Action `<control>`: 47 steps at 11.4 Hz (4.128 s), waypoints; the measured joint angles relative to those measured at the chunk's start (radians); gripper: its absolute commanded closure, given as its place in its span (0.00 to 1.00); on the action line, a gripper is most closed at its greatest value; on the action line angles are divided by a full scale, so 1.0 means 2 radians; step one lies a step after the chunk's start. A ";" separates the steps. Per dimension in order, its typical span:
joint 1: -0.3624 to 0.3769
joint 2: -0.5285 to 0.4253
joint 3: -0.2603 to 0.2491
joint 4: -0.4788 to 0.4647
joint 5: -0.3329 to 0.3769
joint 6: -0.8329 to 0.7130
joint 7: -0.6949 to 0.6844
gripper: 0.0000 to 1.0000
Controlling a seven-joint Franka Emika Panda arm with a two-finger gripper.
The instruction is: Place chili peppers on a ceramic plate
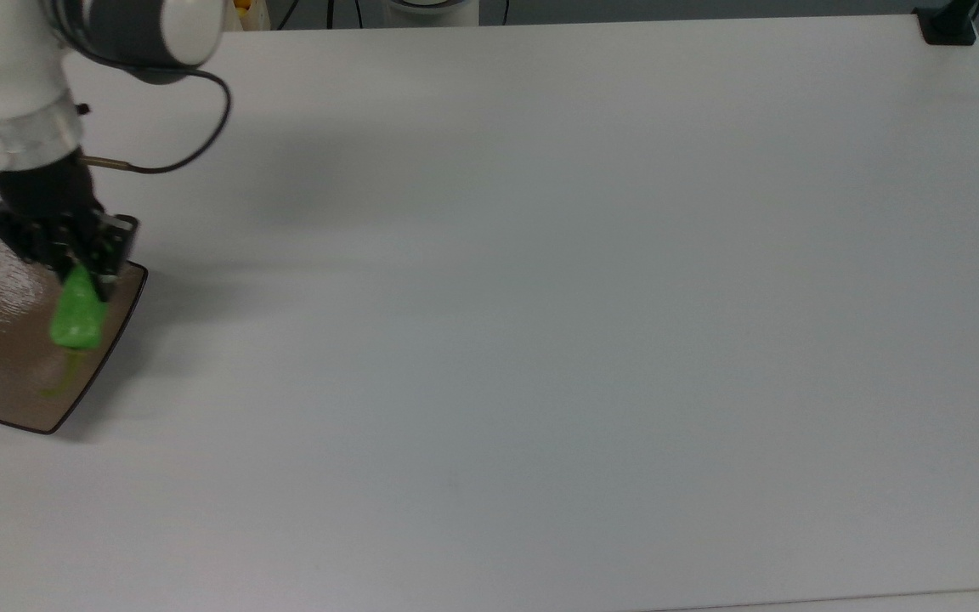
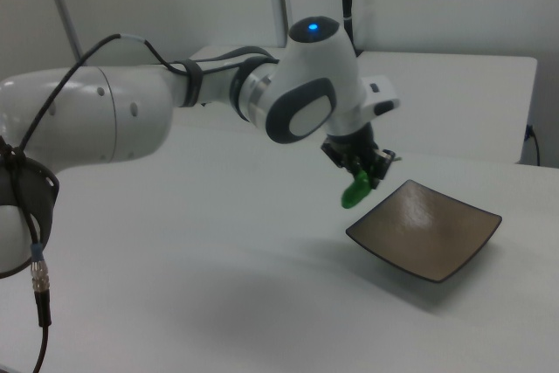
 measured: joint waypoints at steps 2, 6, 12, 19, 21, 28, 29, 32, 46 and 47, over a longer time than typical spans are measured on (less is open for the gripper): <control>-0.028 0.011 -0.001 0.002 0.003 0.037 -0.005 0.33; -0.040 0.036 0.001 0.011 0.003 0.067 -0.010 0.00; -0.036 0.028 0.006 0.026 0.003 -0.004 -0.011 0.00; -0.027 -0.030 0.054 0.027 -0.002 -0.205 0.092 0.00; -0.014 -0.064 0.059 0.006 -0.003 -0.233 0.108 0.00; 0.040 -0.205 0.083 -0.125 -0.008 -0.235 0.158 0.00; 0.051 -0.222 0.084 -0.140 -0.011 -0.235 0.172 0.00; 0.097 -0.242 0.086 -0.153 -0.042 -0.235 0.215 0.00; 0.125 -0.255 0.115 -0.154 -0.105 -0.234 0.232 0.00; 0.125 -0.255 0.115 -0.154 -0.105 -0.234 0.232 0.00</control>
